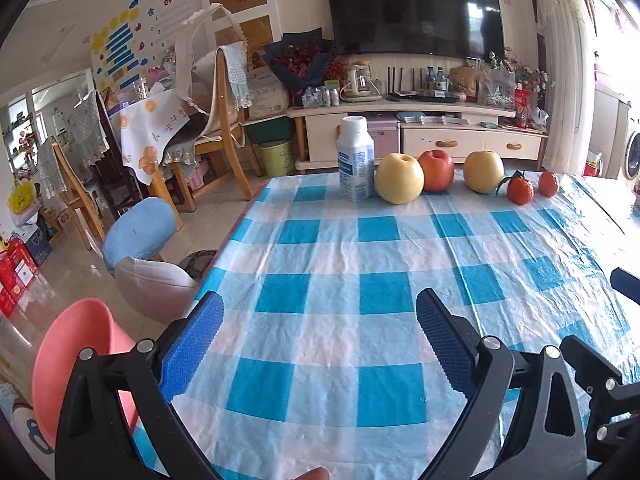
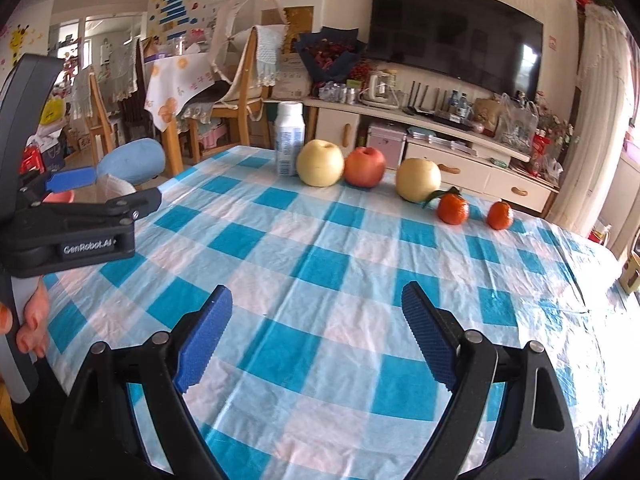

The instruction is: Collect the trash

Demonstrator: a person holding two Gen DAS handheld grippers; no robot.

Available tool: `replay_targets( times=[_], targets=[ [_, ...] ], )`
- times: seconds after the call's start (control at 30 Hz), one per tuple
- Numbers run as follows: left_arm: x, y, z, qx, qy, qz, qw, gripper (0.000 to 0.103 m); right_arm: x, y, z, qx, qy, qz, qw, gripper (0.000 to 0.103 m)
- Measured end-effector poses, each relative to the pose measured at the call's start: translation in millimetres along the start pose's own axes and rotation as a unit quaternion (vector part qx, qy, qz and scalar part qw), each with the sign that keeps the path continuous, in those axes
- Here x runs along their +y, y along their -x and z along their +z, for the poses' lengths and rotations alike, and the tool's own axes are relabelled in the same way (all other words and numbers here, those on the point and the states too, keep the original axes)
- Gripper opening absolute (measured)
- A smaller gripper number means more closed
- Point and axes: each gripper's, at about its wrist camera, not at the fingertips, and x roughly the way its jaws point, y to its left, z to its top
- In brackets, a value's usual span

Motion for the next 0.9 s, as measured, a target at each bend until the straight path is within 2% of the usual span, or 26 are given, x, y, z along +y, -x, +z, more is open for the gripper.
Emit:
replay_targets(
  times=[0.3,0.47,0.9],
  targets=[
    [-52,-1,-3,0.016,-0.018,-0.035,0.9991,0.096,-47,5,-7,-0.016,-0.037,-0.046,0.998,0.087],
    [-81,0,-6,0.019,-0.043,-0.037,0.9982,0.096,-67,11,-8,-0.028,-0.052,-0.066,0.996,0.088],
    [-127,-7,-8,0.031,-0.057,-0.045,0.9969,0.096,-109,16,-14,-0.037,-0.087,-0.101,0.99,0.088]
  ],
)
